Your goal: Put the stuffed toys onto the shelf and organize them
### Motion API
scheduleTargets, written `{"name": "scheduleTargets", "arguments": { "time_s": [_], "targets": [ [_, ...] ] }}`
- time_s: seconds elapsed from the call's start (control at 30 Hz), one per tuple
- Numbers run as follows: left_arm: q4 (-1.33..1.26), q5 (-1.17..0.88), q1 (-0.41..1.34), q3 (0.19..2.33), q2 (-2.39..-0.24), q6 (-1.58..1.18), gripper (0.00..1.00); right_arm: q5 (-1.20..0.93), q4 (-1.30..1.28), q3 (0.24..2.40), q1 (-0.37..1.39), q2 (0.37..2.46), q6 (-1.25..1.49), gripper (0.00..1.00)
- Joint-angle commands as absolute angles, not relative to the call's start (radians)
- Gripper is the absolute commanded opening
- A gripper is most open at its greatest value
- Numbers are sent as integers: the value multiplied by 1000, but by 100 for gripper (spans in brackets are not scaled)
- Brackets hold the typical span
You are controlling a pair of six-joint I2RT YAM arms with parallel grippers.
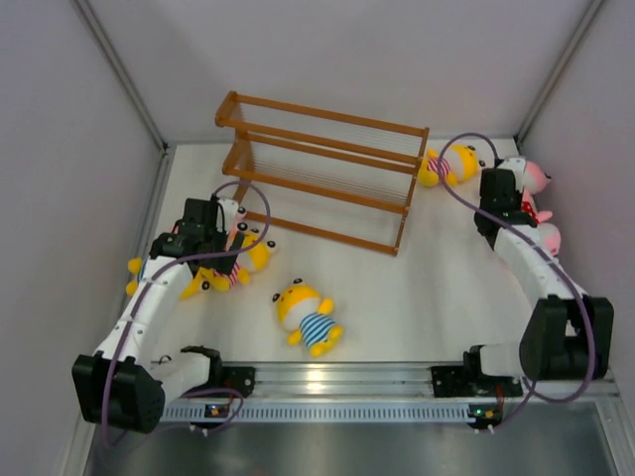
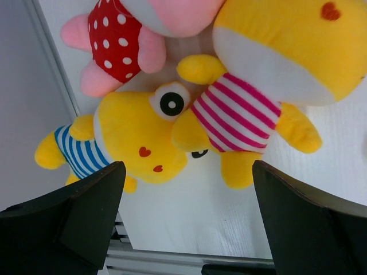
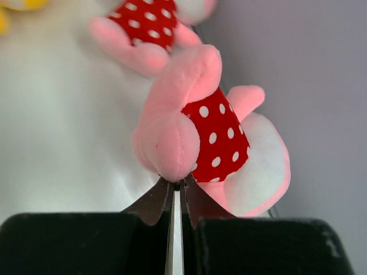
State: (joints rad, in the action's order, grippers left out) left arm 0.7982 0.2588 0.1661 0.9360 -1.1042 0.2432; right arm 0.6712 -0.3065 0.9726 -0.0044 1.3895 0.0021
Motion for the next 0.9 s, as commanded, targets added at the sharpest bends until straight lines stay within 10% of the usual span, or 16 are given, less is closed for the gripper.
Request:
{"name": "scheduleTargets", "arguments": {
  "time_s": [0.0, 0.43, 0.87],
  "targets": [
    [851, 129, 161, 1029, -1095, 265, 98, 493, -221, 908, 107, 1165, -159, 0],
    [882, 80, 161, 1089, -1077, 270, 98, -375, -544, 962, 394, 666, -482, 0],
    [881, 97, 161, 1080, -1077, 275, 98, -505, -730, 1386, 702, 1128, -1016, 0]
  ]
}}
